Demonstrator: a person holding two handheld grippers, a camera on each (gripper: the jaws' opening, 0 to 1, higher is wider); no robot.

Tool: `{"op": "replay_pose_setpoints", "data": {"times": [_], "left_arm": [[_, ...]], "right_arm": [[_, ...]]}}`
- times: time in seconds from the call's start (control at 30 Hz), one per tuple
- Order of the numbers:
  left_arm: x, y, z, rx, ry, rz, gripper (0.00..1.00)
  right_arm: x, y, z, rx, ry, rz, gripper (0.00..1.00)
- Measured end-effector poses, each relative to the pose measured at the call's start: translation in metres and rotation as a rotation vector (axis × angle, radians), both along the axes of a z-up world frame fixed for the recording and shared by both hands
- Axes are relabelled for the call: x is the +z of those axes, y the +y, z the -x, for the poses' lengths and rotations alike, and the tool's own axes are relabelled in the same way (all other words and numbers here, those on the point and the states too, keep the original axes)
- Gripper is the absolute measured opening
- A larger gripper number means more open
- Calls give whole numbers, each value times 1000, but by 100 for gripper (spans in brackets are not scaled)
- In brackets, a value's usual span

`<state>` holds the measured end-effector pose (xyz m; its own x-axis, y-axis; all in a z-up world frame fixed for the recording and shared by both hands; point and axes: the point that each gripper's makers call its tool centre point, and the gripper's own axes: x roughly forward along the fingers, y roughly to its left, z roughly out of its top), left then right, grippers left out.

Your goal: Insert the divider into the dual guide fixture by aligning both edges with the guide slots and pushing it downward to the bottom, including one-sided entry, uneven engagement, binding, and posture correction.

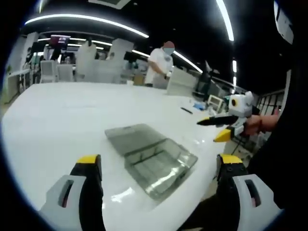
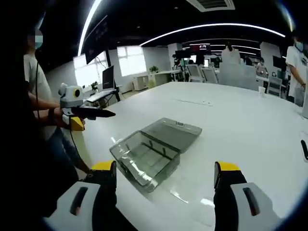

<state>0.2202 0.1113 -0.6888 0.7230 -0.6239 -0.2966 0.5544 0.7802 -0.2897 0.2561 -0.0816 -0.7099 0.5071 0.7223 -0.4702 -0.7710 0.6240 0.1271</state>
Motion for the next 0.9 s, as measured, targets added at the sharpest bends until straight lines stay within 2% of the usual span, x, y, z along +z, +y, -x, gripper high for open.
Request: {"op": "replay_pose_setpoints", "data": {"times": [0.43, 0.57, 0.7, 0.8, 0.9], "left_arm": [[3, -4, -9, 8, -5, 13, 97], [6, -10, -13, -8, -10, 27, 97], [2, -15, -18, -26, -6, 32, 97], [-2, -19, -20, -41, 2, 33, 97], [-4, -23, -20, -56, 12, 28, 97]], "right_arm": [[-2, 0, -4, -14, 0, -7, 81], [0, -1, -5, -13, -7, 8, 80], [1, -5, -7, -38, -9, 0, 80], [-5, -8, -6, -33, 0, 32, 79], [-6, -13, -9, -56, -2, 30, 79]]}}
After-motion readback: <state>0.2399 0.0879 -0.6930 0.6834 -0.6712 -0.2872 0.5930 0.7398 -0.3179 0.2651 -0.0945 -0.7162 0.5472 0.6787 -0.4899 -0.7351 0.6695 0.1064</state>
